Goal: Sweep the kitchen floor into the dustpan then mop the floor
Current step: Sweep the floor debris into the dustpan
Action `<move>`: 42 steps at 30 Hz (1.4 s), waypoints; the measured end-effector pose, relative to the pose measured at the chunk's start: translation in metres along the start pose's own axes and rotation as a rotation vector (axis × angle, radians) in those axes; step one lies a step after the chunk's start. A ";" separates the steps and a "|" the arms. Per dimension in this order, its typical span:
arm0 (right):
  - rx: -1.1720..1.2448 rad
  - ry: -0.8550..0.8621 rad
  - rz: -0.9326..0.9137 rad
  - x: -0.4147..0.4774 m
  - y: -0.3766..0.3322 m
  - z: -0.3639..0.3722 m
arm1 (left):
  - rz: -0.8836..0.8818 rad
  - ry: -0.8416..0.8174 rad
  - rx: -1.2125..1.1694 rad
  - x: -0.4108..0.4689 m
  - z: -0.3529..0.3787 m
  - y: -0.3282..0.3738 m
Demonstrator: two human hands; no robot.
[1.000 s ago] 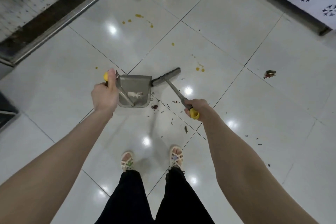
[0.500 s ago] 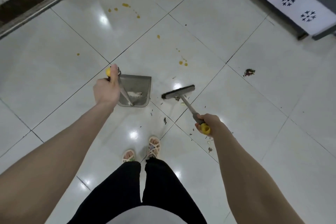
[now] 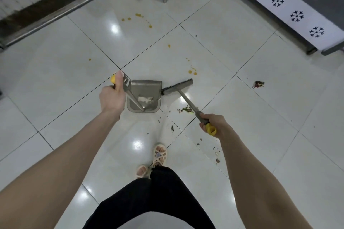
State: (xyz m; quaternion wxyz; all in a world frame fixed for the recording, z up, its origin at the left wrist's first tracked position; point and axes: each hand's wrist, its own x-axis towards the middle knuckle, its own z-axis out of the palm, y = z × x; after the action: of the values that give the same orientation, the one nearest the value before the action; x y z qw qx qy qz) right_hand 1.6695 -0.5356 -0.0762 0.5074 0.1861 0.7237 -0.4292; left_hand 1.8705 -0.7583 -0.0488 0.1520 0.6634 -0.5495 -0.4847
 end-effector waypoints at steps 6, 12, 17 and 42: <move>0.041 -0.034 0.001 0.031 -0.009 0.051 | 0.056 -0.007 0.034 0.007 -0.008 -0.005; 0.050 -0.017 0.129 0.040 0.016 0.040 | 0.077 -0.014 0.045 0.013 -0.011 -0.009; 0.111 0.037 0.168 0.024 0.041 0.020 | 0.052 0.000 0.034 0.012 -0.017 -0.011; -0.228 -0.106 -0.010 -0.012 0.022 0.164 | -0.058 0.245 -0.075 0.021 -0.130 -0.068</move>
State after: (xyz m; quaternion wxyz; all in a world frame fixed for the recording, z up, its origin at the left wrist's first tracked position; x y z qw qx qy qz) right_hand 1.7841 -0.6538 -0.0941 0.5608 0.1005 0.7407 -0.3561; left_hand 2.0139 -0.7960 -0.0462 0.2286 0.7272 -0.4886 -0.4244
